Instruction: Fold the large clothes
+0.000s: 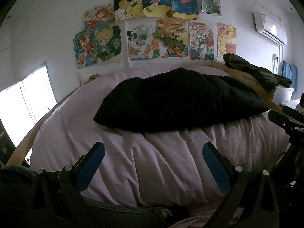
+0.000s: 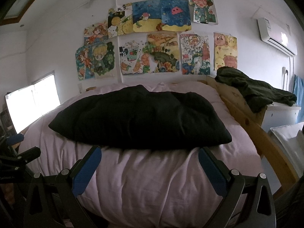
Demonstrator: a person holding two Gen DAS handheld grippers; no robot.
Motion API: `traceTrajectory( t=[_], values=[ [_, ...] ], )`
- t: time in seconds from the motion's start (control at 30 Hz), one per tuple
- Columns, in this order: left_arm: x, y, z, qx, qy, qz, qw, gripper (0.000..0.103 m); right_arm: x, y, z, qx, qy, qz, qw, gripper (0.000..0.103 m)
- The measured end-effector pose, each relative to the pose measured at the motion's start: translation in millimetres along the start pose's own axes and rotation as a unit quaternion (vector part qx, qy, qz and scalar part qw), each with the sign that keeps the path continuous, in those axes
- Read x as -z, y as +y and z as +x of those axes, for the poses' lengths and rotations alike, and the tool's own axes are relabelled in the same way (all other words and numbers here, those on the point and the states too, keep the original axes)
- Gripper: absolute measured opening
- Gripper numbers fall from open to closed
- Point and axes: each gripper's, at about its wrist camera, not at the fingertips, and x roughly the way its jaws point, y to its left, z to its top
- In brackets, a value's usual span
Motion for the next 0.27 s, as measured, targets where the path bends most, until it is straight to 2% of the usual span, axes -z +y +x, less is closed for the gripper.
traceTrajectory(
  t=[0.27],
  values=[
    [-0.1, -1.7, 0.0, -0.001, 0.001, -0.001, 1.0, 0.101, 1.6, 1.7, 0.3, 0.001, 0.0, 0.002, 1.0, 0.103]
  ],
)
